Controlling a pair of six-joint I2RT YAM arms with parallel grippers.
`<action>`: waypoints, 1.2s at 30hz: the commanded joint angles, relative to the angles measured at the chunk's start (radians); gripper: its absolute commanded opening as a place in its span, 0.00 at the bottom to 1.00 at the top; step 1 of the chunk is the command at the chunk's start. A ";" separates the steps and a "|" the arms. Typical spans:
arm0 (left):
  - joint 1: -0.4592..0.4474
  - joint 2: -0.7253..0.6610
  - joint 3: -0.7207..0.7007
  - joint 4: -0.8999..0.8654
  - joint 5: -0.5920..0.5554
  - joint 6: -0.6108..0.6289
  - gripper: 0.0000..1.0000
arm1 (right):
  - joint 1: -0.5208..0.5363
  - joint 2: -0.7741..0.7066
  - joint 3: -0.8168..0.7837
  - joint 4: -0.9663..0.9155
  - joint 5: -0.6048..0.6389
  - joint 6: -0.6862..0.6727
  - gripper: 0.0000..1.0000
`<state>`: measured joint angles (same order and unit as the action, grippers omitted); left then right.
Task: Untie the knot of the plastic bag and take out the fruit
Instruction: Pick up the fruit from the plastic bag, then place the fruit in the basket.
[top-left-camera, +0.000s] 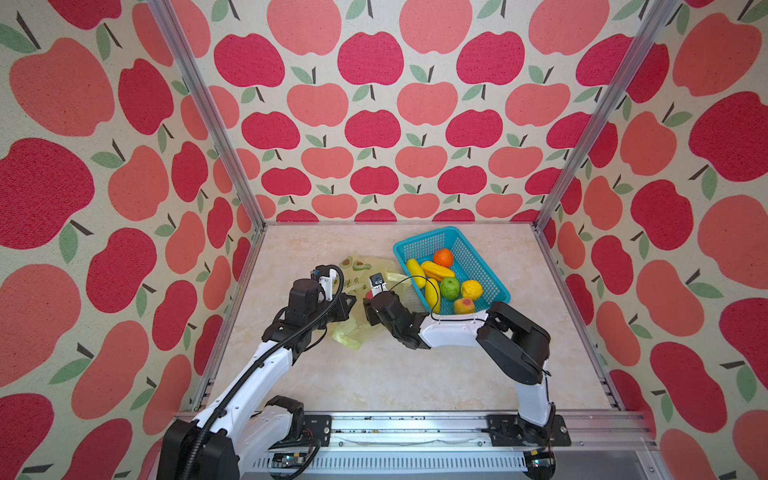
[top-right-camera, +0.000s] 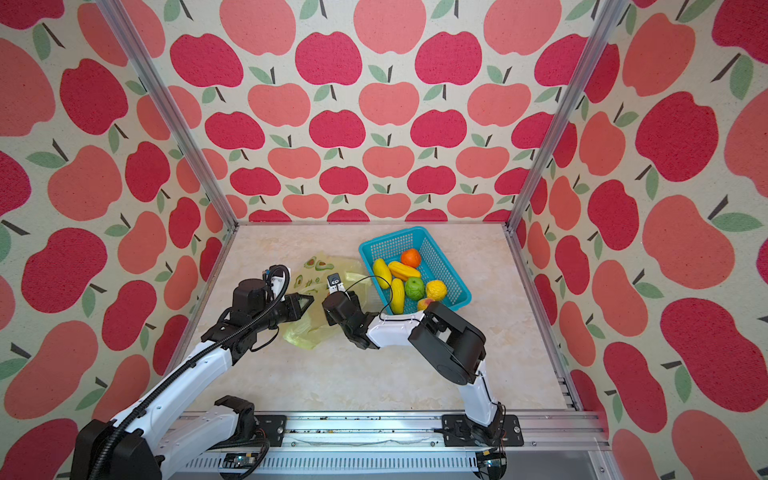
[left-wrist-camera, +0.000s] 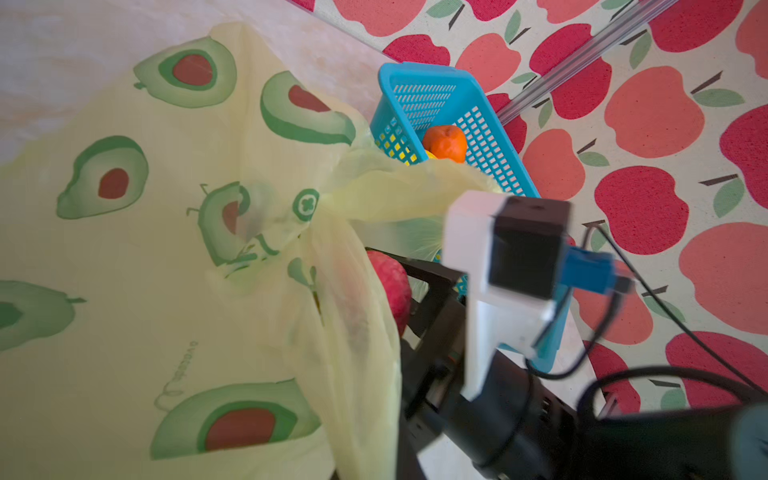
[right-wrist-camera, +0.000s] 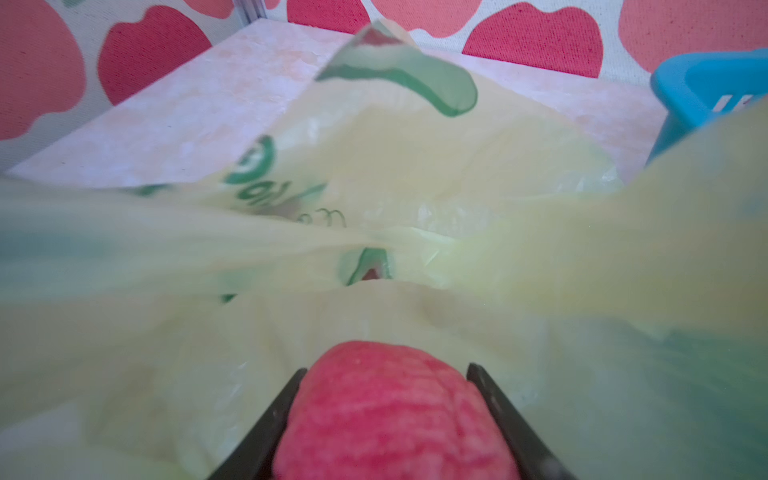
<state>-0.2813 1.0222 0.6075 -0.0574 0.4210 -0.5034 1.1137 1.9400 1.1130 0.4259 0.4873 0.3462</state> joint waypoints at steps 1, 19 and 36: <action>0.020 0.019 -0.009 0.069 -0.039 0.017 0.00 | 0.017 -0.096 -0.074 0.123 -0.095 -0.062 0.37; 0.044 -0.058 -0.081 0.079 -0.112 0.067 0.00 | -0.014 -0.626 -0.395 0.162 0.046 -0.263 0.34; 0.050 -0.029 -0.084 0.094 -0.091 0.062 0.00 | -0.488 -0.574 -0.427 -0.266 -0.233 0.171 0.32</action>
<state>-0.2375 0.9787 0.5354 0.0128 0.3214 -0.4541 0.6201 1.3453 0.7048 0.1928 0.3553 0.4446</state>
